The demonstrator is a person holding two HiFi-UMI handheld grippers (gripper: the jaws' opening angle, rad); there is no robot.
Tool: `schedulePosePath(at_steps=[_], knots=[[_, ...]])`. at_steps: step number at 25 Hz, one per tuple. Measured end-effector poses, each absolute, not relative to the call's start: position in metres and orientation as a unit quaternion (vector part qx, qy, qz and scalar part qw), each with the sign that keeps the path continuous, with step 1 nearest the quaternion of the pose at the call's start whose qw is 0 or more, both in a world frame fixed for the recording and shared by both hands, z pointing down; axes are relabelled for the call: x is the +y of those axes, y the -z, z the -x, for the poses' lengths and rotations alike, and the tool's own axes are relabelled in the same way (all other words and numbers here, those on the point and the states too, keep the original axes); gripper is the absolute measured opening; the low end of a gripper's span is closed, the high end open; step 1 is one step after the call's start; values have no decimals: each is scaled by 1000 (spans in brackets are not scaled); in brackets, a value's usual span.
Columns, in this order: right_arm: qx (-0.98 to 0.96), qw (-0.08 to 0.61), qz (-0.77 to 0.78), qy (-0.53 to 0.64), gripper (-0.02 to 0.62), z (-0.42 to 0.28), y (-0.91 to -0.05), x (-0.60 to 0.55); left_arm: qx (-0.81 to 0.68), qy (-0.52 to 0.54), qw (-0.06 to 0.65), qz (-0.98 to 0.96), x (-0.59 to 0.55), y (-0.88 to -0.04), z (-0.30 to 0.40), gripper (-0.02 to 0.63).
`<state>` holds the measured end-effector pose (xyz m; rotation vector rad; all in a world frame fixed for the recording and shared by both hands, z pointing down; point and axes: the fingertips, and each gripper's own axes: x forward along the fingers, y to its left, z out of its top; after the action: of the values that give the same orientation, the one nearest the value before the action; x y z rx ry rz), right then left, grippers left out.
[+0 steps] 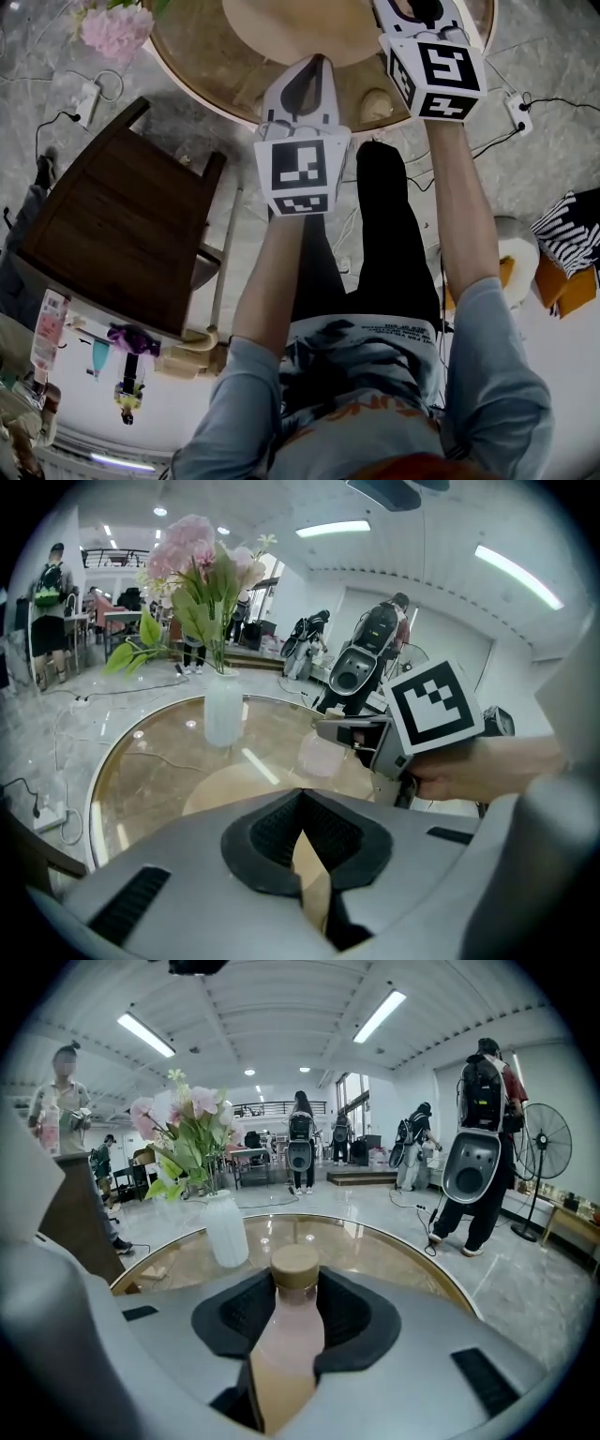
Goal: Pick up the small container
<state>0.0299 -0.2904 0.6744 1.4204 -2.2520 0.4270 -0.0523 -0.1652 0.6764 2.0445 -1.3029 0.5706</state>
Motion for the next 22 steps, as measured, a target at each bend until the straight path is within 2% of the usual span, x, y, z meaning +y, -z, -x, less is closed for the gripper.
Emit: schedulePosePath(at_steps=[10,22], knots=[[-827,205,-500,-154,150,-52,-598,-266,-521,-186,286,-782,-179,-609,35,23],[-862,146,-466,-133,150,-84,-409,-228,-611,-122,245,-743,-179,-445,37,23]])
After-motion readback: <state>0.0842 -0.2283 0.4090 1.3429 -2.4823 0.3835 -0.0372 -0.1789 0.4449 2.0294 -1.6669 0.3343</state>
